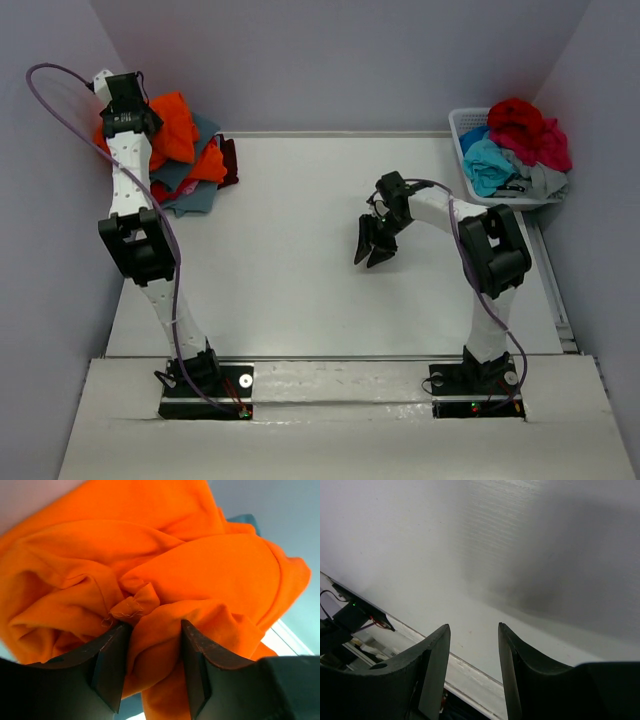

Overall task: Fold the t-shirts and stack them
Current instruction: Neatly place the folded tshirt to the corner

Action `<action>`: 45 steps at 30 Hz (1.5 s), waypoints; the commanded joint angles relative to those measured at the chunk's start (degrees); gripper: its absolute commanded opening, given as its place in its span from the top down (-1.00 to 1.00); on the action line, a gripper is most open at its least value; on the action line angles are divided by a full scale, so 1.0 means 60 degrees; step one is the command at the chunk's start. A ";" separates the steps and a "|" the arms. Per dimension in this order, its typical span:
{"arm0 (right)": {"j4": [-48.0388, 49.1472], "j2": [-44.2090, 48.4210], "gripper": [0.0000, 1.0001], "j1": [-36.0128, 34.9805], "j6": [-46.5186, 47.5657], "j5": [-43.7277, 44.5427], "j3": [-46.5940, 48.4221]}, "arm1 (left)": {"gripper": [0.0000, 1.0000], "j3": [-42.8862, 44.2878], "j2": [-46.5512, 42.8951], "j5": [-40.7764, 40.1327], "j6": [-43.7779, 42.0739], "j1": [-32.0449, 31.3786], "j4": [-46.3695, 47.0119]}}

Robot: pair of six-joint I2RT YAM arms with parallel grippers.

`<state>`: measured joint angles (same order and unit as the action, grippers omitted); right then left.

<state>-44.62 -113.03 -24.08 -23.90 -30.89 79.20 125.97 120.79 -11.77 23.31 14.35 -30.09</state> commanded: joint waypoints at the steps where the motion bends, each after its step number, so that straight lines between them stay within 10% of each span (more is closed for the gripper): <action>1: -0.0049 -0.0043 0.02 -0.0060 0.0175 -0.0154 0.0276 | -0.09 -0.0940 -0.1380 -0.1846 0.0099 0.0055 0.0340; 11: 0.0127 -0.0057 0.02 -0.0060 0.0321 -0.0358 0.0365 | -0.14 -0.2568 -0.3125 -0.2871 -0.0120 0.0055 0.1982; 45: 0.0479 -0.0175 0.02 -0.0060 0.0248 -0.0960 0.0218 | -0.27 -0.1265 -0.1427 -0.0295 -0.0604 -0.0253 0.0122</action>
<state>-41.95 -114.96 -24.08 -23.31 -35.86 79.05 114.93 109.19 -15.53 19.81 12.14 -28.69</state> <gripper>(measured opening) 0.491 0.640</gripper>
